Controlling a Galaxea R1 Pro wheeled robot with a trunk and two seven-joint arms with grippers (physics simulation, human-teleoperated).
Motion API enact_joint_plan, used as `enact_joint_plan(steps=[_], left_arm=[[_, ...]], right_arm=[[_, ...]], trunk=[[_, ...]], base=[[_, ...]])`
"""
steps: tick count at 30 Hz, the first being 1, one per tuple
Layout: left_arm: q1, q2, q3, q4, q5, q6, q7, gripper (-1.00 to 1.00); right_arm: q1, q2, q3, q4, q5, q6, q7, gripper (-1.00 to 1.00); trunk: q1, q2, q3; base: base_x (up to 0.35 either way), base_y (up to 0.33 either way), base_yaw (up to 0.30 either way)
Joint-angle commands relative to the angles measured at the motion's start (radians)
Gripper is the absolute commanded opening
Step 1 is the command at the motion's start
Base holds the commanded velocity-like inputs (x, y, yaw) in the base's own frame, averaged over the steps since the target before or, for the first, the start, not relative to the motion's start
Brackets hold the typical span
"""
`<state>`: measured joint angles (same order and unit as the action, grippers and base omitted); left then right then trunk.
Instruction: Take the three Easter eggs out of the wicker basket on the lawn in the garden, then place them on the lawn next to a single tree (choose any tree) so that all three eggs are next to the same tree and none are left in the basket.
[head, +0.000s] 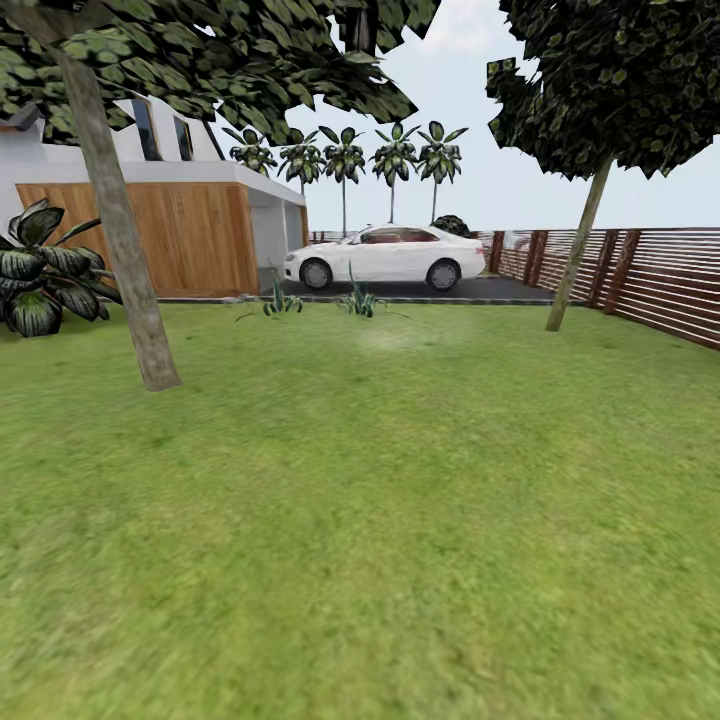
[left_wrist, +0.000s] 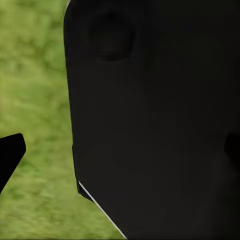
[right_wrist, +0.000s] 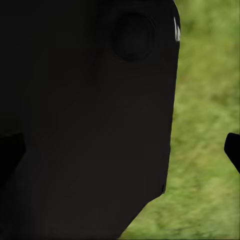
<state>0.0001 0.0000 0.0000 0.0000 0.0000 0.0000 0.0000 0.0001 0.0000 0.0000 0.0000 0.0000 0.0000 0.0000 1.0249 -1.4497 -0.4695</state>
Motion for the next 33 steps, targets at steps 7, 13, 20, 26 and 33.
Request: enact_joint_plan(steps=[7,13,20,26,33], left_arm=[[-0.006,0.014,-0.002,-0.007,0.002,-0.008,-0.002,1.0],[-0.006,0.014,-0.002,-0.007,0.002,-0.008,-0.002,1.0],[-0.007,0.014,-0.003,-0.014,-0.002,-0.037,-0.002,1.0],[-0.007,0.014,0.002,-0.016,-0.001,-0.104,-0.002,1.0],[-0.007,0.014,0.003,-0.026,0.001,-0.168,-0.002,1.0]], right_arm=[[0.0,0.004,-0.002,-0.01,-0.003,-0.027,0.003,1.0],[0.0,0.004,-0.002,-0.01,-0.003,-0.027,0.003,1.0],[0.0,0.004,-0.003,-0.009,-0.003,-0.047,0.003,1.0],[0.0,0.007,-0.003,-0.008,-0.003,-0.056,0.002,1.0],[0.0,0.022,0.001,-0.008,-0.002,-0.058,0.003,1.0]], trunk=[[0.0,0.0,0.0],[0.0,0.0,0.0],[0.0,0.0,0.0],[0.0,0.0,-0.001],[0.0,0.0,-0.001]], base=[[0.0,0.0,0.0],[0.0,0.0,0.0],[0.0,0.0,0.0],[0.0,0.0,0.0],[0.0,0.0,0.142]])
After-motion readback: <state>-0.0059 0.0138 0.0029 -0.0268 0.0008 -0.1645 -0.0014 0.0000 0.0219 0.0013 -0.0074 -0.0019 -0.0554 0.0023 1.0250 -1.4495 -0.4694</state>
